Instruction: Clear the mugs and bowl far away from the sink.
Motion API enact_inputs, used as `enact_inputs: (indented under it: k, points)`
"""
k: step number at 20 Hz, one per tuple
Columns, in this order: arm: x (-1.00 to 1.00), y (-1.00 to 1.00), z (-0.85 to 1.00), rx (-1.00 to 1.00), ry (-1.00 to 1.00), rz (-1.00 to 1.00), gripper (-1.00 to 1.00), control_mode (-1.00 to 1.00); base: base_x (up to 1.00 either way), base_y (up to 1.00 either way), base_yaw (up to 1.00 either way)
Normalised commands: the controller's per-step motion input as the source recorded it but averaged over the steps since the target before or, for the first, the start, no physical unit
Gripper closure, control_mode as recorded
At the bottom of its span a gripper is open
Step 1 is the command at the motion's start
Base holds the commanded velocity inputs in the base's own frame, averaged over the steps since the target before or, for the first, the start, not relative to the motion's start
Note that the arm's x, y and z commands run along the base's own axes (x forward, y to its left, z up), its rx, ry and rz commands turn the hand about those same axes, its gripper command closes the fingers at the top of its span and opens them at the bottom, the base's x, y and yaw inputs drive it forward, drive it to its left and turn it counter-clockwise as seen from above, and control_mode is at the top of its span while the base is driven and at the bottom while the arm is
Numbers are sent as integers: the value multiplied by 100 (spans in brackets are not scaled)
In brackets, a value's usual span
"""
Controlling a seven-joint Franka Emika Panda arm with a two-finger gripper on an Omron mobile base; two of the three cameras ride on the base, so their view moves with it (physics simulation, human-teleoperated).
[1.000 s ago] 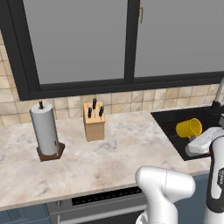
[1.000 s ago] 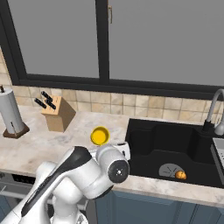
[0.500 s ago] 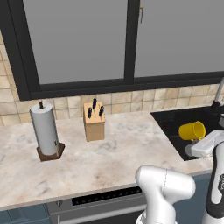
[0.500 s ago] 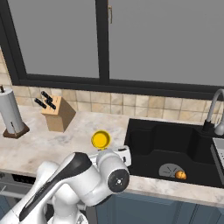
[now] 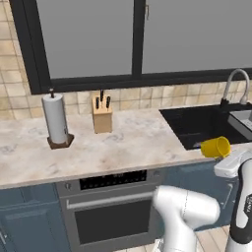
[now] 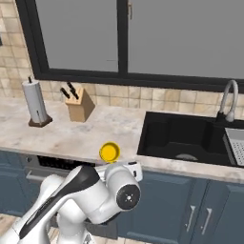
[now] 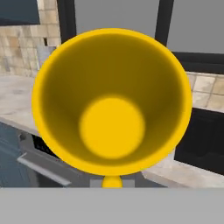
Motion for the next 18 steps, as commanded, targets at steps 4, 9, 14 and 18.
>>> enact_inputs:
  k: [4,9,14,18]
  points:
    - [0,0,0,0,0,0,100,100,-74,-1,12]
    - [0,0,0,0,0,0,100,100,-36,-2,25]
    - [0,0,0,0,0,0,100,100,-6,-9,35]
    - [0,0,0,0,0,0,100,100,-1,-15,43]
